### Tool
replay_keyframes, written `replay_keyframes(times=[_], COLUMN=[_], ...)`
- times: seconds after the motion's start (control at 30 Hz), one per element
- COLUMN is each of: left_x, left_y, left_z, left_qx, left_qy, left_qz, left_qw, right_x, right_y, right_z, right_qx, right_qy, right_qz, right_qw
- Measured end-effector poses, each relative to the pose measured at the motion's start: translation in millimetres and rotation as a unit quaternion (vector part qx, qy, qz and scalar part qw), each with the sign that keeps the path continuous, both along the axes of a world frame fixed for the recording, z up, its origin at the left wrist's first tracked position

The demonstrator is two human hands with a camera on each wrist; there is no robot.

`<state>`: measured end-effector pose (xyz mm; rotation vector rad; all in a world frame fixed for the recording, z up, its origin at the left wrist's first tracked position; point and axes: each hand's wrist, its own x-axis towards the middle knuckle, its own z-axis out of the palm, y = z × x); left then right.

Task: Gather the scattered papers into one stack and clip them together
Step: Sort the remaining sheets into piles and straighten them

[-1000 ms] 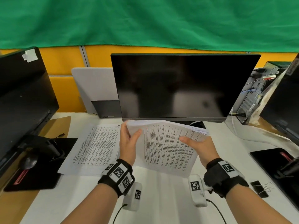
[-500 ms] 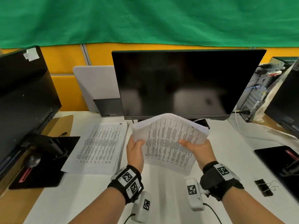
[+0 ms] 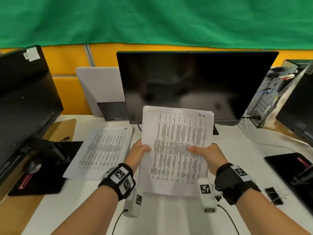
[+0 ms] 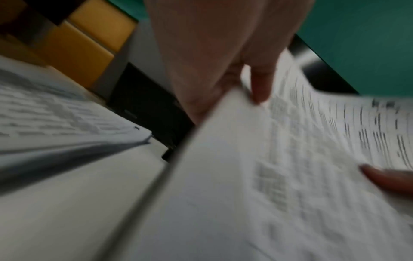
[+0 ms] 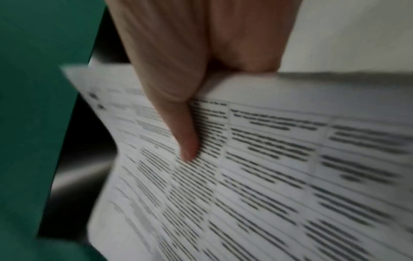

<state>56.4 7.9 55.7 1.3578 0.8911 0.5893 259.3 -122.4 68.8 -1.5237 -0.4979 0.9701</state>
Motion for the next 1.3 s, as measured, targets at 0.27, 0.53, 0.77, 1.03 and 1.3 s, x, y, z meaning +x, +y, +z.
replay_keyframes(times=[0.27, 0.53, 0.77, 1.03, 1.3], left_x=[-28, -24, -36, -96, -121], left_y=[-26, -18, 5, 142, 198], left_z=[-56, -62, -50, -51, -73], left_qx=[-0.157, -0.130, -0.126, 0.081, 0.011], left_qy=[0.007, -0.002, 0.045, 0.469, 0.656], left_qz=[-0.038, 0.056, -0.035, 0.162, 0.119], left_qw=[0.987, 0.990, 0.990, 0.865, 0.745], right_x=[3, -18, -23, -6, -10], right_y=[-1, -3, 2, -11, 0], right_z=[-9, -19, -25, -23, -25], right_qx=[-0.038, -0.047, -0.097, -0.122, -0.159], right_qy=[0.043, 0.075, 0.018, 0.048, 0.055], right_qz=[0.036, 0.106, 0.079, 0.068, 0.065], right_qw=[0.998, 0.990, 0.992, 0.989, 0.984])
